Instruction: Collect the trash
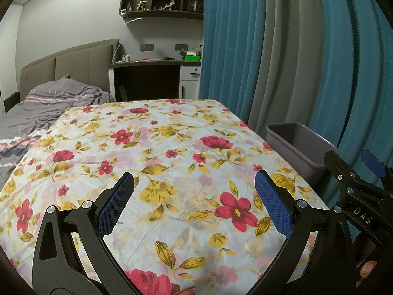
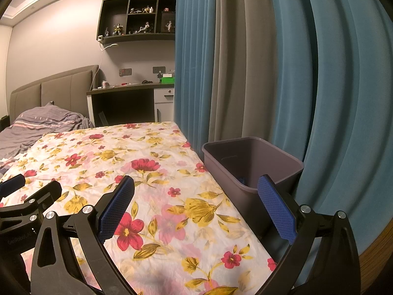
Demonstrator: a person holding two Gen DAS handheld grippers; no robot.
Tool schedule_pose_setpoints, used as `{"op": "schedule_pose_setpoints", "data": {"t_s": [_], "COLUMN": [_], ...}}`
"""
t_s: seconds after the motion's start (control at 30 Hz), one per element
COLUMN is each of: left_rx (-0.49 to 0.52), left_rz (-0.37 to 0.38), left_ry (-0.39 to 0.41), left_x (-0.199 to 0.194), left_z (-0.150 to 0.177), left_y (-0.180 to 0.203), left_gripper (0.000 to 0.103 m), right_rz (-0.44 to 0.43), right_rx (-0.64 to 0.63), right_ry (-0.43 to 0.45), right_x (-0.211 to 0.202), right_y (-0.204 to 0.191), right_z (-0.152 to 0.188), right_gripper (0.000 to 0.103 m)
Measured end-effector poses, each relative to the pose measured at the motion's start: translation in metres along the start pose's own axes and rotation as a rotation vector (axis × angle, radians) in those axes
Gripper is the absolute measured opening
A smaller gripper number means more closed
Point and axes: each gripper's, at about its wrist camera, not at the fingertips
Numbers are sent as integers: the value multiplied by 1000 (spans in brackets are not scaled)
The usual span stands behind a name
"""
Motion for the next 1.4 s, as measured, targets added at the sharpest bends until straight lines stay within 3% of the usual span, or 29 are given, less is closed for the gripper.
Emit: {"op": "schedule_pose_setpoints", "data": {"t_s": [1.0,1.03,1.17,1.4], "left_rx": [8,10,37,53], "left_rz": [28,29,16,15], "left_ry": [7,10,5,18], "left_x": [-4,-5,-3,-6], "left_z": [2,2,4,3], "left_y": [1,1,2,4], "left_gripper": [97,96,77,76], "right_rz": [0,-1,-1,-1], "right_rx": [3,4,4,3], "right_ry": [0,-1,0,1], "right_x": [0,0,0,-1], "right_y": [1,1,1,0], "right_z": [1,1,1,1], "right_gripper": [96,96,96,96]}}
Point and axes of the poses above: each gripper's, at about its wrist camera, not at the fingertips, and x roughly the way its jaws point, y to its right, z to its underside, and after that the axes turned 5 degrees about -x, right-handed
